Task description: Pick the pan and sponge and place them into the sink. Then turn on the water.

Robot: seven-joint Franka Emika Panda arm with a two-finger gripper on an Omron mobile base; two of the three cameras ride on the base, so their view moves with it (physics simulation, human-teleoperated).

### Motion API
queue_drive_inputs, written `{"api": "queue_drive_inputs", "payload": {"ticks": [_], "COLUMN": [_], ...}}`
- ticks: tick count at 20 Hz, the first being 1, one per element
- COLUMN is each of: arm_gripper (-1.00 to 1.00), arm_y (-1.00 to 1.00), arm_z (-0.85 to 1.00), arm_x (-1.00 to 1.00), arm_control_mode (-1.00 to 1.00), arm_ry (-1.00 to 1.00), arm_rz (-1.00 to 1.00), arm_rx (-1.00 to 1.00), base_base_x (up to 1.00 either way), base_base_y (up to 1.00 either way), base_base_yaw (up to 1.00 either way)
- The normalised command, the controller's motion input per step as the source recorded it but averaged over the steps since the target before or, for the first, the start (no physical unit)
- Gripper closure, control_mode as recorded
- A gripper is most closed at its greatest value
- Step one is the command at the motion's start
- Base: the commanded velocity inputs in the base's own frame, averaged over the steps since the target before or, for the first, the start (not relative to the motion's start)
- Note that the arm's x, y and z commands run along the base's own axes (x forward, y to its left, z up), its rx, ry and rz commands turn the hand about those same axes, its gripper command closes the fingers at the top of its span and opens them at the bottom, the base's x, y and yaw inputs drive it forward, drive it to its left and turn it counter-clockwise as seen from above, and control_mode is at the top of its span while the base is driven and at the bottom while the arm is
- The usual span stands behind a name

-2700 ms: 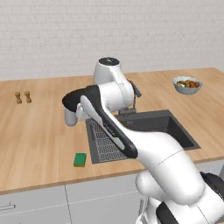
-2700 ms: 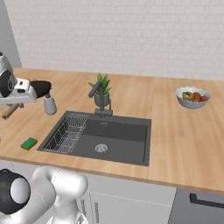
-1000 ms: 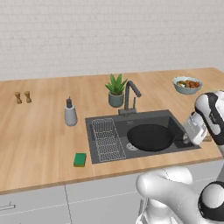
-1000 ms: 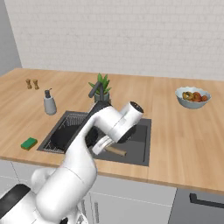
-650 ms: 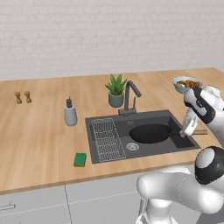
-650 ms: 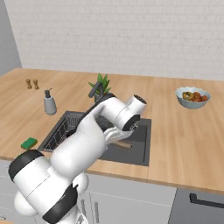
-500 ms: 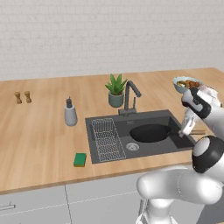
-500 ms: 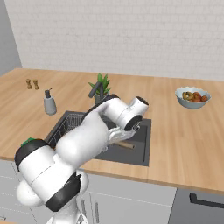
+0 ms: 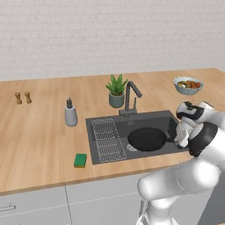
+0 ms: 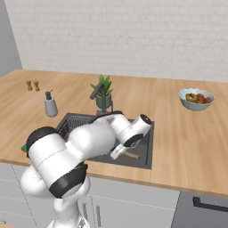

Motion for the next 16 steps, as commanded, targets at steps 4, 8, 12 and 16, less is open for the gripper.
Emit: {"api": "queue_drive_inputs", "payload": {"ticks": [4,8,12,16], "arm_gripper": [1.0,1.0,1.0,1.0], "arm_y": [0.0,-0.01,-0.05,-0.25], "arm_z": [-0.24,-0.04,-0.08,-0.22], "arm_x": [0.49,0.59,0.61,0.55], "arm_control_mode": [-1.0,-1.0,-1.0,-1.0], "arm_ry": [-0.1,-0.01,0.0,0.01], "arm_rz": [0.17,0.12,0.03,-0.02], "arm_rx": [0.0,0.0,0.0,0.0], "base_base_x": [0.0,0.0,0.0,0.0], "base_base_y": [0.0,0.0,0.0,0.0], "base_base_yaw": [0.0,0.0,0.0,0.0]}}
